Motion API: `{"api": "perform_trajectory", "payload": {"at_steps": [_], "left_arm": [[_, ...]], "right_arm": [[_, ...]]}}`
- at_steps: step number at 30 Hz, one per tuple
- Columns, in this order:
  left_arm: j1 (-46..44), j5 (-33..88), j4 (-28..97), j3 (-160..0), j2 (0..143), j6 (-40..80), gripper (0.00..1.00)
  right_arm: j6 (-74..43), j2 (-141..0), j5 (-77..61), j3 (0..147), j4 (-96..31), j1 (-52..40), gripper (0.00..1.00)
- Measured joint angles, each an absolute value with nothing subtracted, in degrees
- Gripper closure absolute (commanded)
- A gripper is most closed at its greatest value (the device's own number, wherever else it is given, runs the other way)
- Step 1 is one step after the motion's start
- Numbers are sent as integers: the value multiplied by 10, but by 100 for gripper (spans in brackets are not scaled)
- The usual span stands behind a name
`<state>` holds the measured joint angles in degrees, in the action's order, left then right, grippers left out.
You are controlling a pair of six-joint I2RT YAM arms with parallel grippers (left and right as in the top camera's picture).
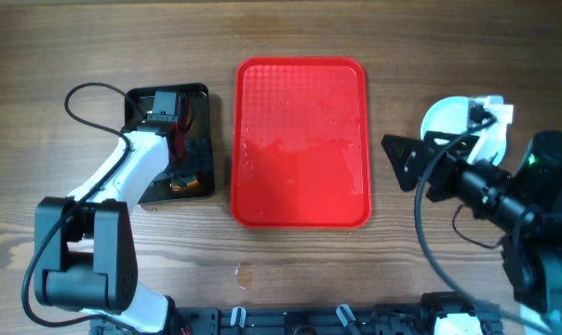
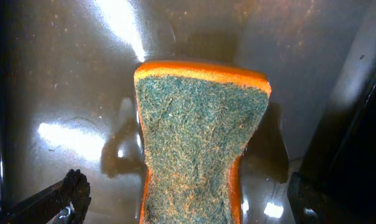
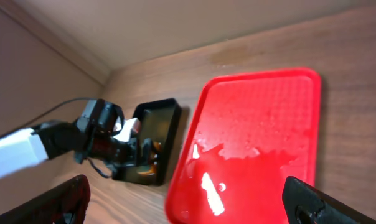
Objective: Clean dirty plates on tray and stack at the side
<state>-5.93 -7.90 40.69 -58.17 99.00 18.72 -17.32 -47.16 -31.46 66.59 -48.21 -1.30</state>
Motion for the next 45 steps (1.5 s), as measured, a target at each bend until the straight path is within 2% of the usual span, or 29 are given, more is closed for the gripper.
{"api": "perform_trajectory", "payload": {"at_steps": [6,13,26,38,45], "left_arm": [[-59,-79,407,-582,990,187,0],[-59,-79,407,-582,990,187,0],[-59,-79,407,-582,990,187,0],[-59,-79,407,-582,990,187,0],[-59,-79,407,-582,990,187,0]], "right_arm": [[-93,-397,-251,649,-477,-16,0],[-58,-246,-164,539,-456,-16,0],[-46,-29,-99,184,-190,-17,0],[-46,-11,-97,21,34,-17,0],[-46,-10,-93,4,42,-17,0]]}}
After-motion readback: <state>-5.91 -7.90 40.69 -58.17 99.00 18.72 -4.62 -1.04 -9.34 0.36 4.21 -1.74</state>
